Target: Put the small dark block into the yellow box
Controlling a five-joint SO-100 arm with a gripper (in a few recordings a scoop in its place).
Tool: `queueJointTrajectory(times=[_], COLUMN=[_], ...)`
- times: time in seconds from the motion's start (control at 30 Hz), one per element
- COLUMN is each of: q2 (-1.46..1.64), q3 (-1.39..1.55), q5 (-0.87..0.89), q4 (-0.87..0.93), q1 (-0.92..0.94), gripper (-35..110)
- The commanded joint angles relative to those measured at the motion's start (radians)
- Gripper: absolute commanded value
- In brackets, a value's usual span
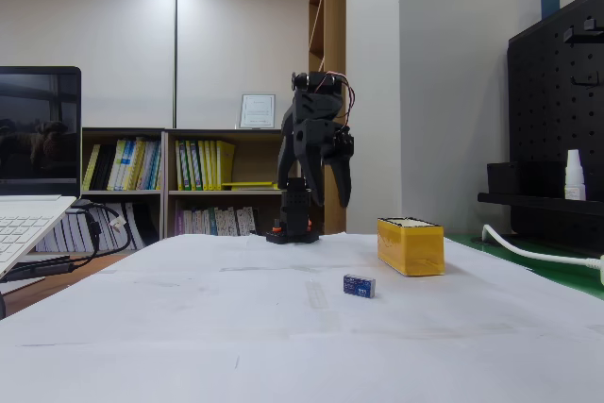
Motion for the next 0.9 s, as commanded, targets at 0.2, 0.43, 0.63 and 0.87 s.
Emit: queueJointTrajectory(times=[0.2, 0.43, 0.63, 0.87], q2=[0.083, 0.164, 0.207, 0.267], q3=[0.118, 0.152, 0.172, 0.195], q5=[-0.463, -0.474, -0.454, -0.430], q4=[-0.087, -0.120, -0.121, -0.144], q1=[-0.029, -0.048, -0.077, -0.091], gripper=[14, 14, 15, 17])
